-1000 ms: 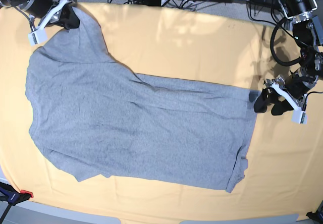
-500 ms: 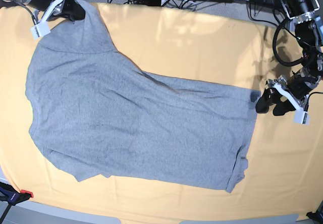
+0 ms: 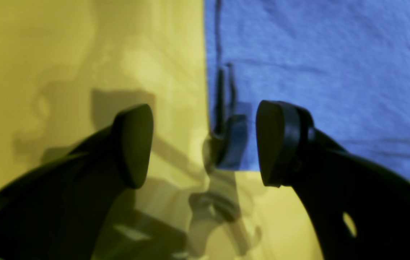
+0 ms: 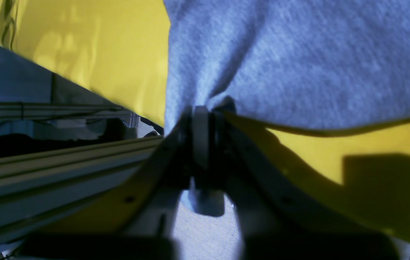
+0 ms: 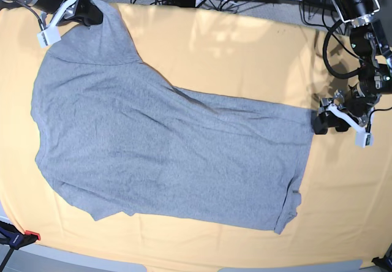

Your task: Layout the t-shirt on the table in an organized manner, then fold the t-shirt properly

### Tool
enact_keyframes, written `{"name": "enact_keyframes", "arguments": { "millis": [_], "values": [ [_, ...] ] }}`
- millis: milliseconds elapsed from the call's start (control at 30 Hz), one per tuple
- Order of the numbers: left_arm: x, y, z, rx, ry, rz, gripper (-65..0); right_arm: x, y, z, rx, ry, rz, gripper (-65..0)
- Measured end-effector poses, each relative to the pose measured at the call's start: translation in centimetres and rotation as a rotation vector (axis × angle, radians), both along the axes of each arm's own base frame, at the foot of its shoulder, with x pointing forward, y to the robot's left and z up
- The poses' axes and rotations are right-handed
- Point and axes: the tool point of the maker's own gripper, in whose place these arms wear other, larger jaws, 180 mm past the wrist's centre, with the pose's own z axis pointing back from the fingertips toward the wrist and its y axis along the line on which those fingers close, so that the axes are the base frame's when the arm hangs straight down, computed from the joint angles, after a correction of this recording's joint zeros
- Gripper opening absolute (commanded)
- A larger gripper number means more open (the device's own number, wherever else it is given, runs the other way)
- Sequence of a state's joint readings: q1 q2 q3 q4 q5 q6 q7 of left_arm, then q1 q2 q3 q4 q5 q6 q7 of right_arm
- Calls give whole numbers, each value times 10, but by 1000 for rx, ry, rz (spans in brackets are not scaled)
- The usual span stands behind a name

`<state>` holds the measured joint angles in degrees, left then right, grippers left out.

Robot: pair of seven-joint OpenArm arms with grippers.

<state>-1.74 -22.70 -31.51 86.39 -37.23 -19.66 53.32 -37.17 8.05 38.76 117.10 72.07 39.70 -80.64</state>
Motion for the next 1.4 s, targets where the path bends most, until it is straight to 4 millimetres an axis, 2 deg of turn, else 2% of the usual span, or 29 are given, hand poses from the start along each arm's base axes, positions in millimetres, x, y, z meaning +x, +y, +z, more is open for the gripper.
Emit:
{"name": "enact_keyframes", "arguments": {
  "millis": [67,100,267,467,600,667,933,967,1033,1100,1267,1400],
  "values": [
    [-2,1,-8,-16,11,15,-200,1,0,0,0,-2,0,-486],
    [-2,0,-13,-28,20,20,-200,2,0,0,0,-5,0,-480],
    [2,-10,-21,-45,1,-39,-200,6,0,2,3,-19,0,-480],
    [8,-32,-24,-50,-21,-102,-200,6,0,2,3,-19,0,-480],
    [4,-53,-28,-45,-2,-204,-201,6,0,2,3,-19,0,-480],
    [2,-57,-29,-48,1,-224,-201,6,0,2,3,-19,0,-480],
    [-2,-55,-31,-45,31,-235,-201,6,0,2,3,-19,0,-480],
    [-2,-54,-31,-43,35,-237,-208,6,0,2,3,-19,0,-480],
    [-2,-53,-30,-39,36,-236,-269,6,0,2,3,-19,0,-480],
    [-2,-47,-32,-37,55,-200,-312,6,0,2,3,-19,0,-480],
    [2,-21,-32,-21,71,-63,-303,6,0,2,3,-19,0,-480],
    [-2,-17,-34,-18,90,-56,-304,6,0,2,3,-19,0,-480]
  ]
}}
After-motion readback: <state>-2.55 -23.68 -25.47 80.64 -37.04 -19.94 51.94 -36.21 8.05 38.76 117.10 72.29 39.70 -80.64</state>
